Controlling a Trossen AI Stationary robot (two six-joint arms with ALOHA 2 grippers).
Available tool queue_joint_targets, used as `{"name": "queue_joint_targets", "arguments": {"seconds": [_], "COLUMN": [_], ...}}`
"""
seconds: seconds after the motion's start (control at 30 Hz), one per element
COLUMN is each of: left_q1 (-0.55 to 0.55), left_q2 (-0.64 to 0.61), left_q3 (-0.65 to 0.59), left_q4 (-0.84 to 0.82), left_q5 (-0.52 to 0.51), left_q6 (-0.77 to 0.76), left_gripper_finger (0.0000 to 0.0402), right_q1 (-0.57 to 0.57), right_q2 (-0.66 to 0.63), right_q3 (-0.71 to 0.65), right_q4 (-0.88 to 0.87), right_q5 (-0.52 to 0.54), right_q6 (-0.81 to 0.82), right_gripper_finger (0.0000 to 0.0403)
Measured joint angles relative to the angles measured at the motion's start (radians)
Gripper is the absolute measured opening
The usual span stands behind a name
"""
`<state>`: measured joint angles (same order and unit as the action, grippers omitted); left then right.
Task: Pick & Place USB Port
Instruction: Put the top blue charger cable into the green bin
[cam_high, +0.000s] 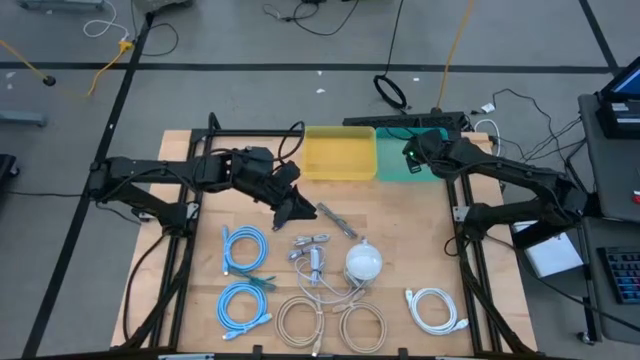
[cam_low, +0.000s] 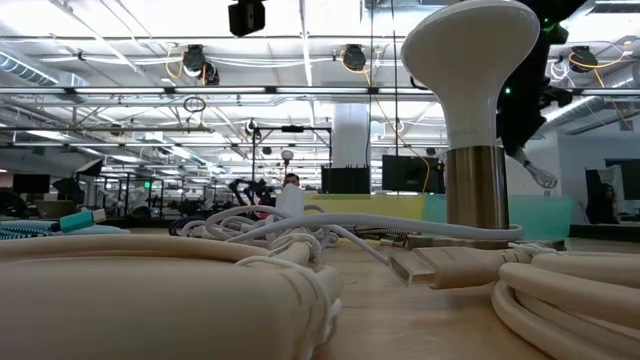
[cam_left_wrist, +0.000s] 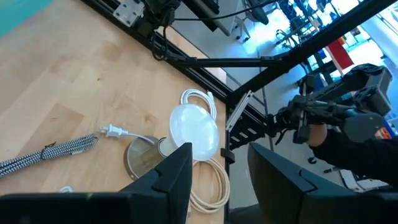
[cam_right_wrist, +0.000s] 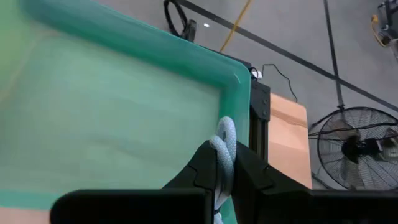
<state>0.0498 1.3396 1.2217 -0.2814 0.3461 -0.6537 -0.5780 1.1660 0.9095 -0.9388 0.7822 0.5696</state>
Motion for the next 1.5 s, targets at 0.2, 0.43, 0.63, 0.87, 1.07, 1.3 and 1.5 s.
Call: {"name": "queue_joint_targets", "arguments": {"seconds": [0.2, 0.43, 0.63, 0.87, 1.07, 1.3, 1.5], "left_q1": [0.000, 0.000, 0.000, 0.000, 0.000, -0.010, -0.020], "left_q2": [0.000, 0.000, 0.000, 0.000, 0.000, 0.000, 0.000], "left_q3": [0.000, 0.000, 0.000, 0.000, 0.000, 0.000, 0.000], "left_q4": [0.000, -0.006, -0.006, -0.006, -0.006, -0.006, -0.007], "left_q5": [-0.002, -0.001, -0.001, -0.007, -0.007, -0.008, -0.028], "left_q6": [-0.003, -0.004, -0.004, -0.006, -0.014, -0.022, -0.011], "left_gripper_finger": [0.0156, 0.0156, 0.0156, 0.0156, 0.0156, 0.0156, 0.0156], "right_q1": [-0.023, -0.025, 0.003, 0.022, 0.024, 0.030, 0.035], "right_q2": [0.000, 0.000, 0.001, 0.045, 0.094, 0.104, 0.069], "right_q3": [-0.030, -0.067, -0.128, -0.132, -0.132, -0.132, -0.131], "right_q4": [0.092, 0.238, 0.478, 0.419, 0.394, 0.384, 0.387], "right_q5": [0.001, -0.019, -0.285, -0.202, -0.207, -0.181, -0.072], "right_q6": [-0.034, -0.185, -0.652, -0.877, -0.947, -0.895, -0.840], "right_gripper_finger": [0.0013, 0.0013, 0.0013, 0.0013, 0.0013, 0.0100, 0.0184]}}
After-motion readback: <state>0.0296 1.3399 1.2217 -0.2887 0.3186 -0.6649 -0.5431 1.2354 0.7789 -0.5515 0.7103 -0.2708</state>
